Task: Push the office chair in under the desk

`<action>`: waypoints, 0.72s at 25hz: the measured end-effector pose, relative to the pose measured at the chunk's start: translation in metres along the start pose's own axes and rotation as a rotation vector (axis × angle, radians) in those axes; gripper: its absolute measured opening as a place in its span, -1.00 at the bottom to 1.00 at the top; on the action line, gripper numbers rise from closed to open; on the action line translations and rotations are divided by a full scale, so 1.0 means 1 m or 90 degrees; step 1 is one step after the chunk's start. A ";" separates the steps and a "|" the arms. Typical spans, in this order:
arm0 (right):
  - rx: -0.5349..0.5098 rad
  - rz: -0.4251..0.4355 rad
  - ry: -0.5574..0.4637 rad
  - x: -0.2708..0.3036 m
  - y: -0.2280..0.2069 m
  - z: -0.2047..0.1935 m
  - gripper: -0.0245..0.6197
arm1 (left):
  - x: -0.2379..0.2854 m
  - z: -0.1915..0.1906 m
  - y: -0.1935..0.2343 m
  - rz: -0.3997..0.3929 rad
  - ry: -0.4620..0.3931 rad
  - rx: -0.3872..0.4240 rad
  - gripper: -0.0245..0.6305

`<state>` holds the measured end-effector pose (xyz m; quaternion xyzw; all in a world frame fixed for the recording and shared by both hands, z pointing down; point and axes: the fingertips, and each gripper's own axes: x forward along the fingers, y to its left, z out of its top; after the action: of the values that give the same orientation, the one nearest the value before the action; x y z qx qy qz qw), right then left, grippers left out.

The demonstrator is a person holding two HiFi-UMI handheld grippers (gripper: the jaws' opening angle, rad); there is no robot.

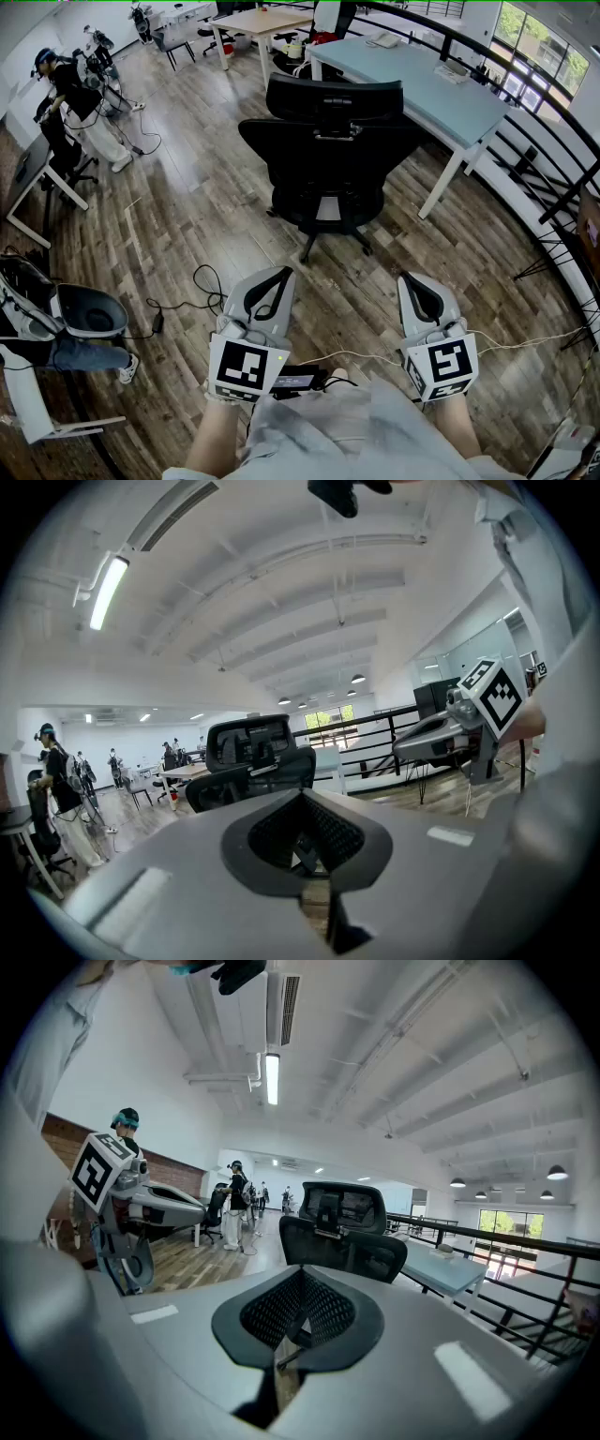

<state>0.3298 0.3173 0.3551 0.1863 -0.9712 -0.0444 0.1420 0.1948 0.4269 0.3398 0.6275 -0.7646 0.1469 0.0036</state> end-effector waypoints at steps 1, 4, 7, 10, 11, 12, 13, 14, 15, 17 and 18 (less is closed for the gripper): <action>0.000 0.001 0.000 0.000 -0.001 0.001 -0.90 | 0.001 0.001 0.000 0.001 0.000 0.000 -0.91; 0.001 0.003 -0.001 0.000 -0.003 0.003 -0.90 | 0.003 0.005 0.001 0.004 -0.001 0.001 -0.92; 0.002 0.003 -0.002 0.000 -0.006 0.004 -0.90 | 0.004 0.008 0.001 0.006 -0.001 0.001 -0.91; 0.008 0.003 -0.005 -0.002 -0.011 0.003 -0.90 | 0.006 0.010 -0.002 0.008 -0.001 0.001 -0.91; 0.009 0.004 -0.005 -0.002 -0.013 0.004 -0.90 | 0.007 0.012 -0.002 0.009 -0.001 0.001 -0.92; 0.010 0.005 -0.005 -0.002 -0.015 0.005 -0.90 | 0.008 0.014 -0.003 0.010 0.000 0.001 -0.92; 0.011 0.006 -0.005 -0.002 -0.018 0.005 -0.90 | 0.009 0.015 -0.004 0.011 0.001 0.002 -0.92; 0.012 0.007 -0.007 -0.003 -0.019 0.004 -0.90 | 0.010 0.016 -0.006 0.013 0.001 0.002 -0.91; 0.013 0.009 -0.009 -0.003 -0.021 0.003 -0.90 | 0.010 0.016 -0.007 0.016 0.001 0.002 -0.91; 0.017 0.015 -0.012 -0.003 -0.023 0.002 -0.90 | 0.010 0.015 -0.010 0.023 0.000 0.001 -0.91; 0.018 0.019 -0.014 -0.002 -0.024 0.001 -0.90 | 0.011 0.014 -0.011 0.027 -0.001 0.001 -0.92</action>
<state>0.3395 0.2956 0.3504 0.1736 -0.9758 -0.0304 0.1292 0.2052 0.4112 0.3305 0.6114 -0.7775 0.1470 -0.0008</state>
